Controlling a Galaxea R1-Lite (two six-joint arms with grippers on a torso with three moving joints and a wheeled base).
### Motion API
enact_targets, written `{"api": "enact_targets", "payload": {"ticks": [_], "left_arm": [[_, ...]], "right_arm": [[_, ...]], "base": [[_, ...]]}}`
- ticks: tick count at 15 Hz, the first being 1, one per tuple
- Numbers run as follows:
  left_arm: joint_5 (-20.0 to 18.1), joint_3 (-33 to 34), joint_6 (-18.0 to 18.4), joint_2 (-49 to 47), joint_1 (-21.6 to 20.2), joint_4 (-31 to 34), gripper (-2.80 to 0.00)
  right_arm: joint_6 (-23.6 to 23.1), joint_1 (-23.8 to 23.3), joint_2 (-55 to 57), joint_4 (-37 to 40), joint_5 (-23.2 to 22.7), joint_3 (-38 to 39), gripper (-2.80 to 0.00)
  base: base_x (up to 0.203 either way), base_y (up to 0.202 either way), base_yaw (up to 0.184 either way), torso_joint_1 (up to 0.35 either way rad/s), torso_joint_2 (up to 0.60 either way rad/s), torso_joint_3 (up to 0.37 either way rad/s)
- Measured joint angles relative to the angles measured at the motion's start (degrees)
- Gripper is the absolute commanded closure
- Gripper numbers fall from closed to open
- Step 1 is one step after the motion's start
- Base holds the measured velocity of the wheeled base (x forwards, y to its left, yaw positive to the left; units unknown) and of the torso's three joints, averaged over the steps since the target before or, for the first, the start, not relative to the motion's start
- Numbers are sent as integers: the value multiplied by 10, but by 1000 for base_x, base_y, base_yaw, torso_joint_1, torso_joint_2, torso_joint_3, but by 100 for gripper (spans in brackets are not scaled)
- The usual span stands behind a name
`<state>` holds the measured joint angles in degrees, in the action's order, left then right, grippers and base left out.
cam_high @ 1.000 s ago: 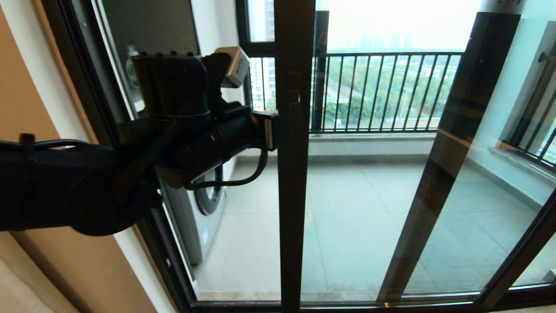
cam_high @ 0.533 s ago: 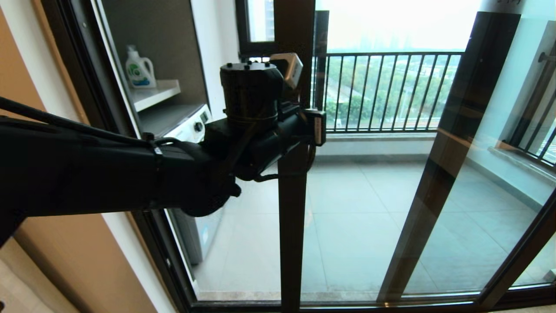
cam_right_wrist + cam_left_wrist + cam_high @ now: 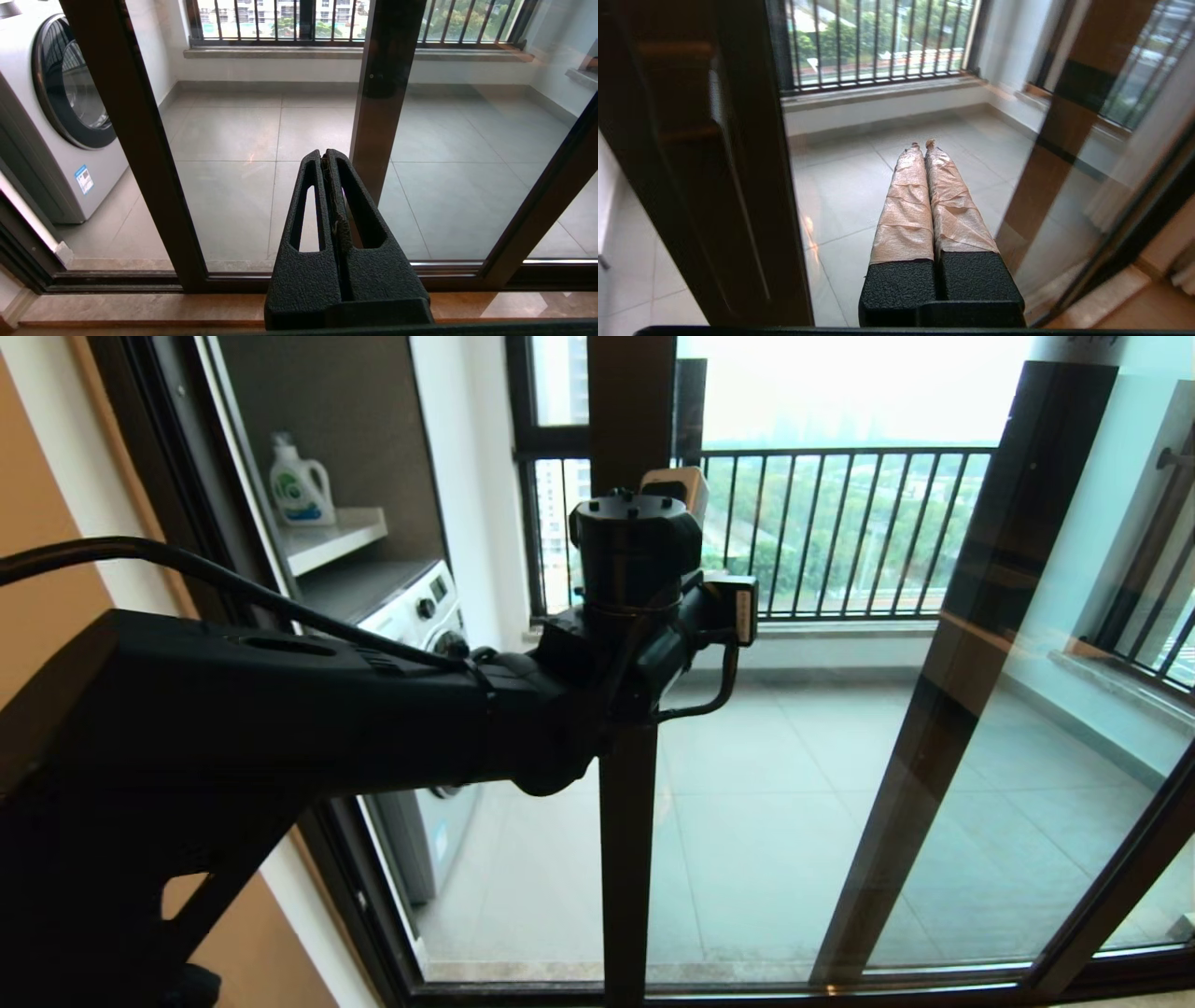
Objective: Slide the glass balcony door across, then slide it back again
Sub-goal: Close the slid door
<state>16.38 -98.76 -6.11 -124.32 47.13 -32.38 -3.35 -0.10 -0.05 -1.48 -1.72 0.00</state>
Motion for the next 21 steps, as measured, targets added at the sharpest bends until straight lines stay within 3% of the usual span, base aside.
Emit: {"api": "enact_targets", "payload": {"ticks": [6,21], "left_arm": [[54,-35,16,-29,-11,7,0],[76,-62,58,-56,-68,5,0]], "right_arm": [[0,0,0,0,0,0,0],[0,0,0,0,0,0,0]], "base": [[0,0,0,0,0,0],[0,0,0,0,0,0]]}}
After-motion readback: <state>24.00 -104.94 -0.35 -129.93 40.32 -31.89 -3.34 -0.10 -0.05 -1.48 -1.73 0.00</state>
